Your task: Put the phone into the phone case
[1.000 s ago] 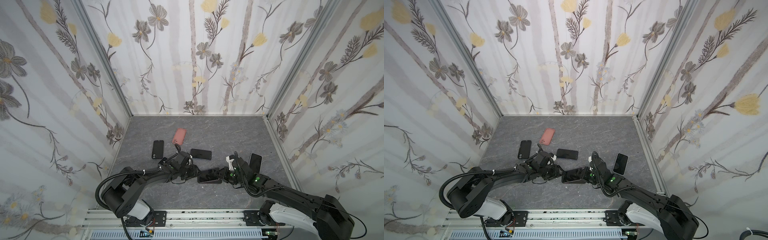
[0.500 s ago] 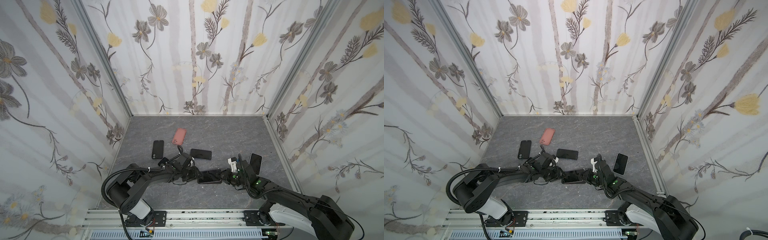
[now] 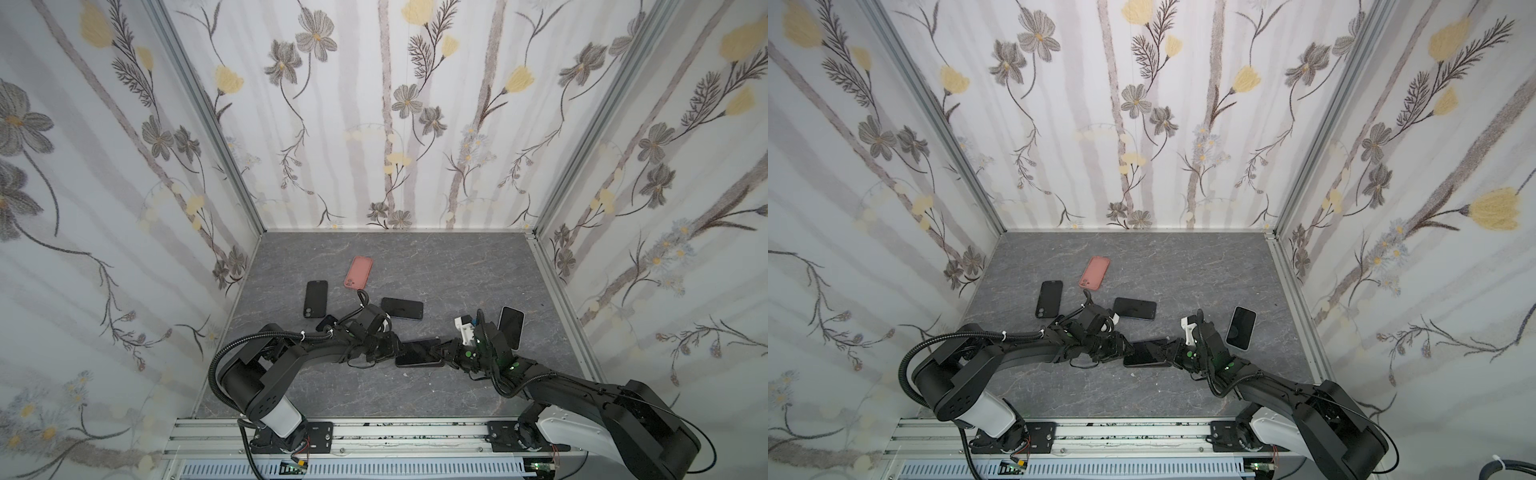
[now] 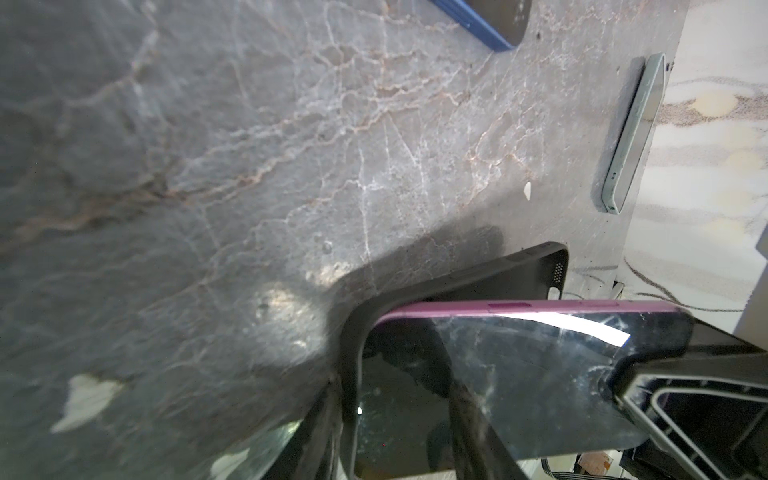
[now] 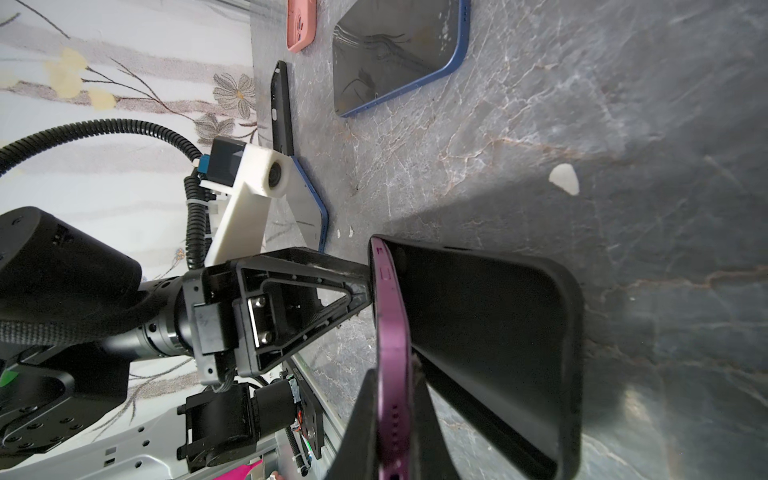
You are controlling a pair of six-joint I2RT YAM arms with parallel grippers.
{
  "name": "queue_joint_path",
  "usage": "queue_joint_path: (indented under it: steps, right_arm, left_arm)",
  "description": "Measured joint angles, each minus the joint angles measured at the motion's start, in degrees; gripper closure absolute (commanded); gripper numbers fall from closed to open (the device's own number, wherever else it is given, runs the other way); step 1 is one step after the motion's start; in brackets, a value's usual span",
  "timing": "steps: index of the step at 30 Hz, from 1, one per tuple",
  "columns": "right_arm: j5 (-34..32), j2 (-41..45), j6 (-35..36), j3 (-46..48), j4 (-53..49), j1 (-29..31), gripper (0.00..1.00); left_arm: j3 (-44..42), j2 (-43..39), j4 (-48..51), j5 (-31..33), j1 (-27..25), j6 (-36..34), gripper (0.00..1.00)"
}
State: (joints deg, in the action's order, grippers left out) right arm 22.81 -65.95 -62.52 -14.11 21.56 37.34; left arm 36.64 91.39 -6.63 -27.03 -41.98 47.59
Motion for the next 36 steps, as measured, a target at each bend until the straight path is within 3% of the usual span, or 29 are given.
queue_joint_path:
  steps: [8, 24, 30, 36]
  right_arm:
    - [1.3, -2.0, 2.2, 0.0, 0.2, -1.6, 0.85]
    - [-2.4, -4.7, 8.7, -8.7, -19.9, -1.5, 0.42]
    - [-3.8, -3.1, 10.6, -11.5, -27.3, -1.5, 0.35]
    - [-5.7, -0.4, 11.9, -12.4, -33.6, -1.5, 0.35]
  left_arm:
    - [0.6, 0.1, 1.1, 0.3, -0.1, -0.4, 0.57]
    - [0.9, 0.6, 1.0, 0.3, -0.5, -2.6, 0.59]
    - [0.7, -0.3, 2.6, 1.2, -0.6, -3.4, 0.59]
    - [0.7, -0.5, 3.0, 1.5, -0.6, -4.1, 0.6]
